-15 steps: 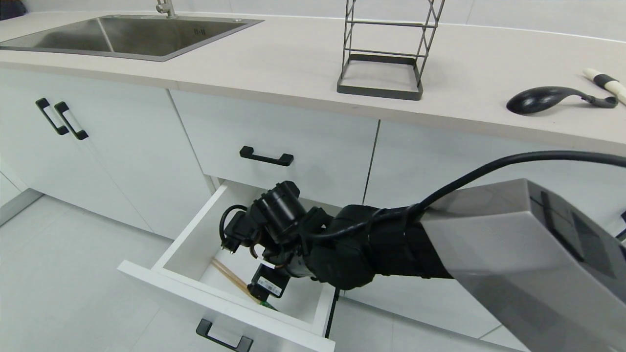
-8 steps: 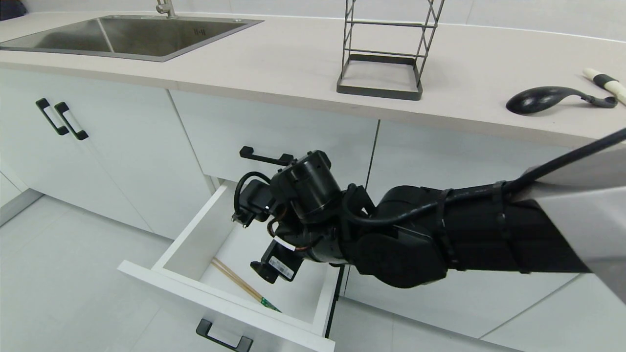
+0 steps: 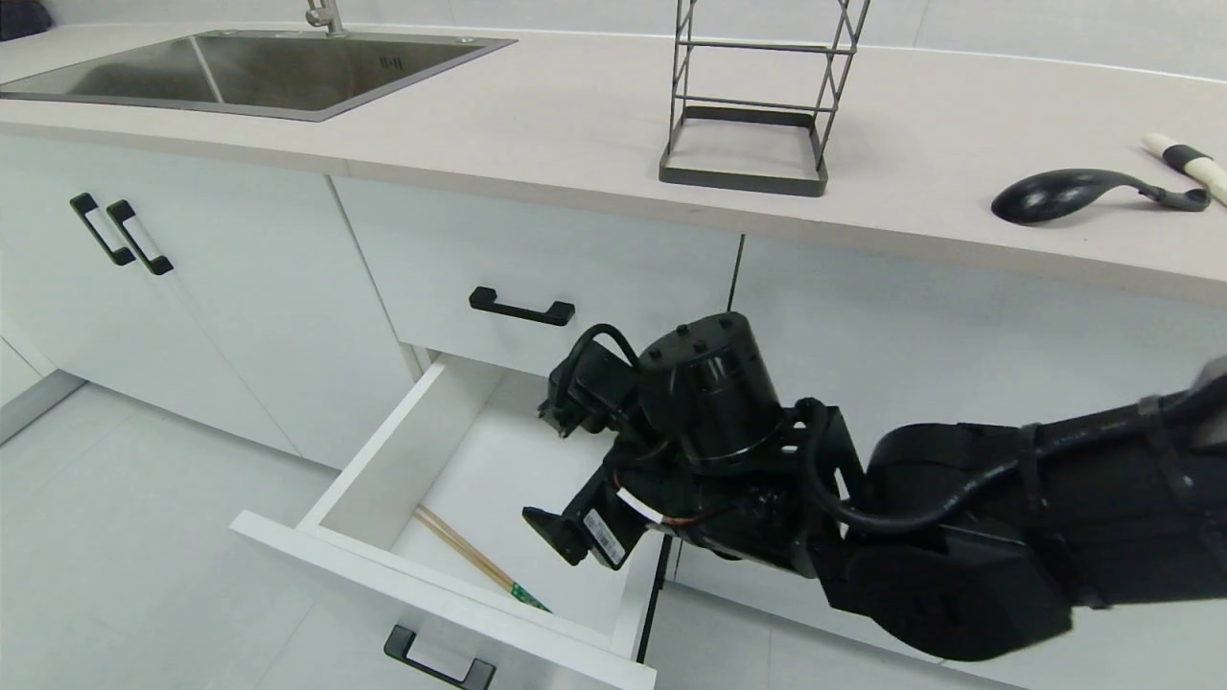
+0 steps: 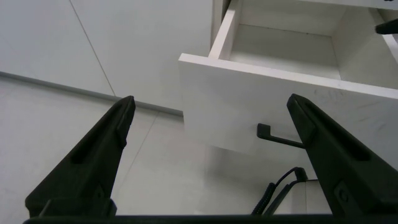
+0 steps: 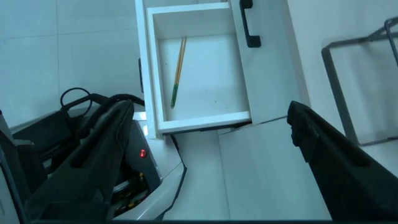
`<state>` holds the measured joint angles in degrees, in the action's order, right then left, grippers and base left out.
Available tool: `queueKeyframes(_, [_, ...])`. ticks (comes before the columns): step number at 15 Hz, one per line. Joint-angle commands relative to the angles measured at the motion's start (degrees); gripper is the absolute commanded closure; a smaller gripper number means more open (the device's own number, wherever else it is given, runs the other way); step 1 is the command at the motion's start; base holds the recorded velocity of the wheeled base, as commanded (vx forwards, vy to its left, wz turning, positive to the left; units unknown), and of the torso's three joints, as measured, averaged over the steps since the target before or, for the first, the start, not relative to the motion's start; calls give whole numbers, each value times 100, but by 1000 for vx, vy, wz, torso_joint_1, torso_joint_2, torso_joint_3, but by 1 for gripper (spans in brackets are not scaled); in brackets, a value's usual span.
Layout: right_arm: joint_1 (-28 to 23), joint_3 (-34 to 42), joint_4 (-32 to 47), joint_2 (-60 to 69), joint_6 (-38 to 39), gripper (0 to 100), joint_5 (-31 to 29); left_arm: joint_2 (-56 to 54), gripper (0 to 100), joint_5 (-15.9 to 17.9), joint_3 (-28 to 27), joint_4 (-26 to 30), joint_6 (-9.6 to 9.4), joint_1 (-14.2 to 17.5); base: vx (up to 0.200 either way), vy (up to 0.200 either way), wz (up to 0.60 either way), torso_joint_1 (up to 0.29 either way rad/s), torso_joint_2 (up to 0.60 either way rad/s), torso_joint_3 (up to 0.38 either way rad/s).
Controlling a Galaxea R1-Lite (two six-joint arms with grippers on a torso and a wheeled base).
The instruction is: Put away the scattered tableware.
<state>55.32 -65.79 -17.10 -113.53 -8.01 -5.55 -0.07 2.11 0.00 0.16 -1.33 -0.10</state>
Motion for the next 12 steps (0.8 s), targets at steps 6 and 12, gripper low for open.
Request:
queueKeyframes(6, [-839,1657,-592,1580,-87,0,599,7,0,0,0,2,1,1,0,0,0,0,0,0])
queueKeyframes(12, [-962,2290,-575,2010,-113,0,818,7,0,0,0,2,1,1,0,0,0,0,0,0])
